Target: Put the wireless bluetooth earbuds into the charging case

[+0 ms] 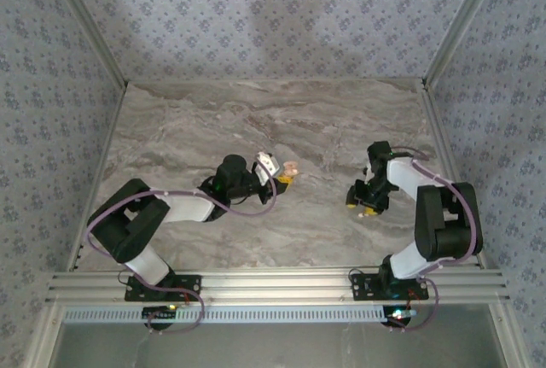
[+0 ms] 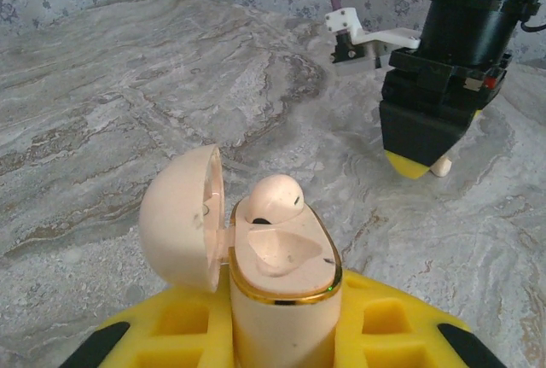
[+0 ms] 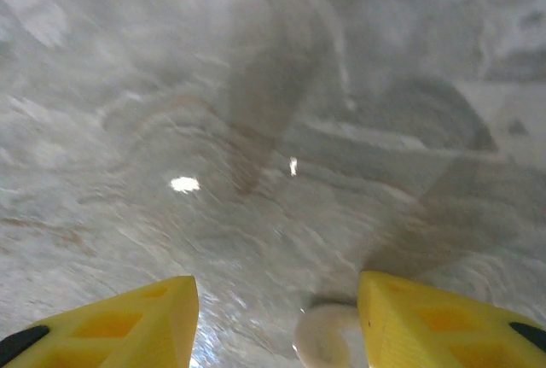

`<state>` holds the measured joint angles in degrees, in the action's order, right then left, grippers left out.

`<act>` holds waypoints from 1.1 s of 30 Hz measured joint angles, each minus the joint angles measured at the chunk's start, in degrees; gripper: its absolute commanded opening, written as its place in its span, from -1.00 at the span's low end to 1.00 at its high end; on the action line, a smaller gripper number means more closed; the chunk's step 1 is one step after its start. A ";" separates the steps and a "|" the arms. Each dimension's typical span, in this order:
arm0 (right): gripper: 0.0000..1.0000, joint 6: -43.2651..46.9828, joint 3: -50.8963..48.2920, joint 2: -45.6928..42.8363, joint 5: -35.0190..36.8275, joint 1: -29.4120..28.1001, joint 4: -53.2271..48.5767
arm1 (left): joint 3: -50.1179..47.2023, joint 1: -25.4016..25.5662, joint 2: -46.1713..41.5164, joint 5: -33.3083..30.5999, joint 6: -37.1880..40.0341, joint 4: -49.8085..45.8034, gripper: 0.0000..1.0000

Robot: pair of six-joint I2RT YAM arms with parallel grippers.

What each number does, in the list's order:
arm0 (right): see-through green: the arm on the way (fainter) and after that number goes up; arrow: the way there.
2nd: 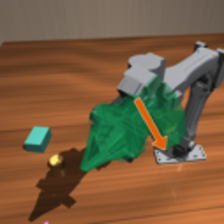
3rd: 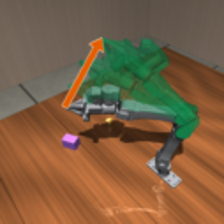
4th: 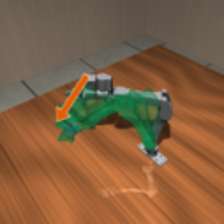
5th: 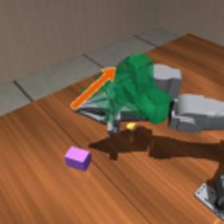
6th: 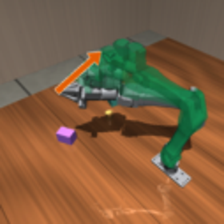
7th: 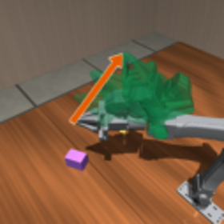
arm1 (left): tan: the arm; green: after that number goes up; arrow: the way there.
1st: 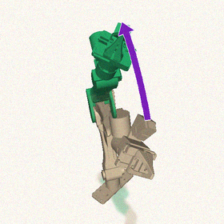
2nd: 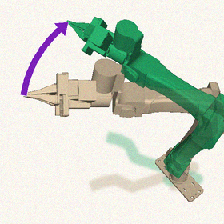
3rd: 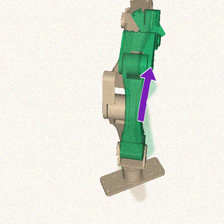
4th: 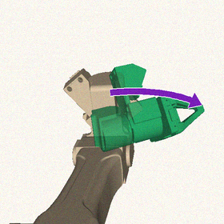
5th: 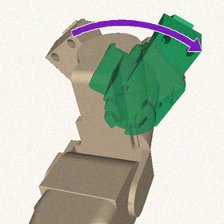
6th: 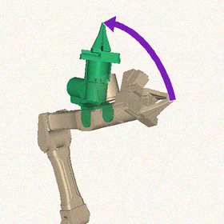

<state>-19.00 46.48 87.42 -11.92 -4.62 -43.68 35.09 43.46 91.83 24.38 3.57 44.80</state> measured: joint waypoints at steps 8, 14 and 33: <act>-0.10 -0.17 -1.01 -3.30 0.57 -0.39 -2.82 | -0.31 0.00 -1.55 0.00 0.00 0.00 -0.76; -0.11 -0.94 -2.56 -3.91 -0.37 -1.51 -3.19 | -0.81 0.00 -2.27 0.02 0.00 -0.07 -0.76; 0.15 0.70 0.70 -0.11 0.72 0.63 -2.67 | -1.92 -0.07 -3.96 -0.48 0.04 -1.40 -0.76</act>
<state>-18.31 47.18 87.31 -11.20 -3.99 -46.35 33.17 43.40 87.88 23.90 3.62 43.40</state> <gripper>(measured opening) 0.578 0.226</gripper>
